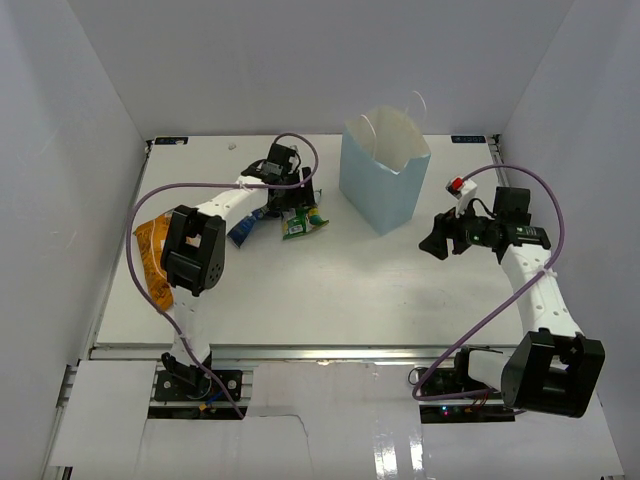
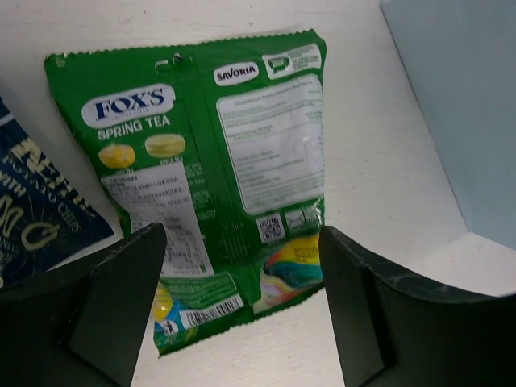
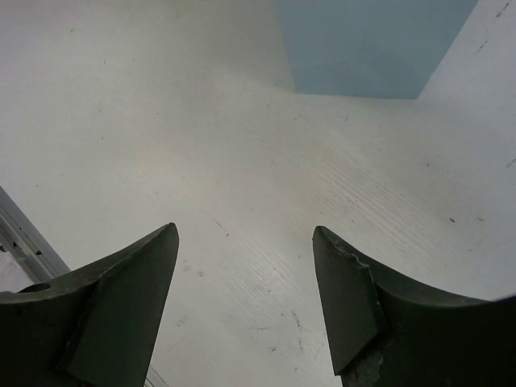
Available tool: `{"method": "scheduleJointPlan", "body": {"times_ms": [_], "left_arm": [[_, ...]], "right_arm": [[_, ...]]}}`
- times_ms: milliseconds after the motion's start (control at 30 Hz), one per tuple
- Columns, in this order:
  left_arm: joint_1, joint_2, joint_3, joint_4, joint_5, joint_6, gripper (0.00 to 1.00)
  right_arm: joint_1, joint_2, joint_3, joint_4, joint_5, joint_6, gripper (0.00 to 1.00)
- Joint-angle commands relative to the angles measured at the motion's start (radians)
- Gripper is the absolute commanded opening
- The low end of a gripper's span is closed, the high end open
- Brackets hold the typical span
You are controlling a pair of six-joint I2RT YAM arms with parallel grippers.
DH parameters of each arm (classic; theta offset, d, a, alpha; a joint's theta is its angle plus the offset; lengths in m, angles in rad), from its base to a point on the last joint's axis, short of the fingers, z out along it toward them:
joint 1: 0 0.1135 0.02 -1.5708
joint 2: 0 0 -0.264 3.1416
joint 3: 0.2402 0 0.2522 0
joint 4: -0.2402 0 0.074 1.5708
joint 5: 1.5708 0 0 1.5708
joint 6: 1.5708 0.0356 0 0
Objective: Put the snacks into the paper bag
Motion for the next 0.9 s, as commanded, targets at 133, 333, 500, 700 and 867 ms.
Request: {"method": "scheduleJointPlan", "body": {"times_ms": [133, 333, 500, 700, 867], "left_arm": [[0.004, 0.095, 0.172, -0.106, -0.028, 0.086, 0.81], [0.004, 0.124, 0.154, -0.125, -0.023, 0.085, 0.65], [0.004, 0.098, 0.097, -0.1, 0.018, 0.085, 0.39], [0.004, -0.046, -0.051, -0.028, 0.107, 0.092, 0.11], [0.006, -0.265, -0.302, 0.093, 0.227, 0.04, 0.06]], "right_arm": [[-0.001, 0.012, -0.036, 0.025, -0.067, -0.038, 0.76], [0.019, 0.029, -0.036, 0.007, -0.104, -0.065, 0.77], [0.071, 0.029, -0.042, -0.03, -0.162, -0.139, 0.75], [0.206, 0.042, -0.029, -0.015, -0.175, -0.135, 0.72], [0.396, 0.082, 0.01, 0.08, -0.064, 0.049, 0.68]]}}
